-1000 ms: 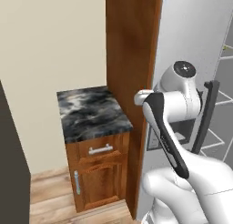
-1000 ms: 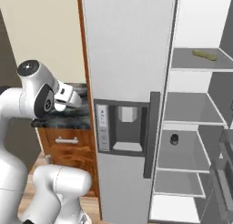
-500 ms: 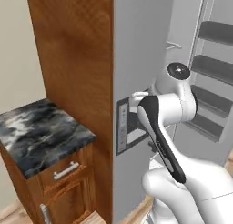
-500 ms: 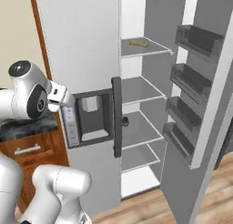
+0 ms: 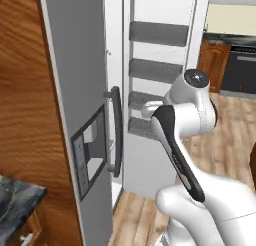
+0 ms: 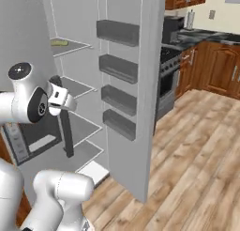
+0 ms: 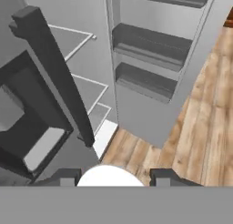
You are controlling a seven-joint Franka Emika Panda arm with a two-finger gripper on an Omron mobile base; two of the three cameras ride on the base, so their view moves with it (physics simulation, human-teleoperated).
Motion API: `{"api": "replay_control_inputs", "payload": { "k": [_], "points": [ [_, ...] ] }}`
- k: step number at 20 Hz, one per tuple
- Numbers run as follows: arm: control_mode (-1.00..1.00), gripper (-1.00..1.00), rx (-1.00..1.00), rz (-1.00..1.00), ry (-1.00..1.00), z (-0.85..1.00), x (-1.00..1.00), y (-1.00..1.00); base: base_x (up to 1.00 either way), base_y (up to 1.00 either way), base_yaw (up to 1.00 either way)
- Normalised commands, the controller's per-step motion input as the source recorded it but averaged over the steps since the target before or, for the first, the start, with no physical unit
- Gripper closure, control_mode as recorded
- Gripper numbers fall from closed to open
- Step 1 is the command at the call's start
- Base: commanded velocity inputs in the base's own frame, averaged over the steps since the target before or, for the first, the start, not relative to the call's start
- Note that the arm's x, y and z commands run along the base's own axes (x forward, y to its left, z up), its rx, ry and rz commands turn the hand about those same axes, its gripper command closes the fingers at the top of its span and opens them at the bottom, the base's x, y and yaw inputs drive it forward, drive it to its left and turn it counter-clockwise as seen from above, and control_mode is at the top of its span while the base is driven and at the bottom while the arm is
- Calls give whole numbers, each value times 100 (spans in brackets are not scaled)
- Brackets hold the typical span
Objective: Pick the egg and butter from the fridge and place them by the bowl for mixing.
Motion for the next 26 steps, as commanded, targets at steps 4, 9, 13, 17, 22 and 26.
{"api": "replay_control_inputs", "payload": {
  "k": [4,9,13,17,22,26],
  "points": [
    [100,100,0,0,0,0,0,0,0,19,-86],
    [100,100,0,0,0,0,0,0,0,15,-84],
    [100,100,0,0,0,0,0,0,1,8,-80],
    [100,100,0,0,0,0,0,0,8,7,-81],
    [100,100,0,0,0,0,0,0,23,10,-58],
    [100,100,0,0,0,0,0,0,36,1,-25]
  ]
}}
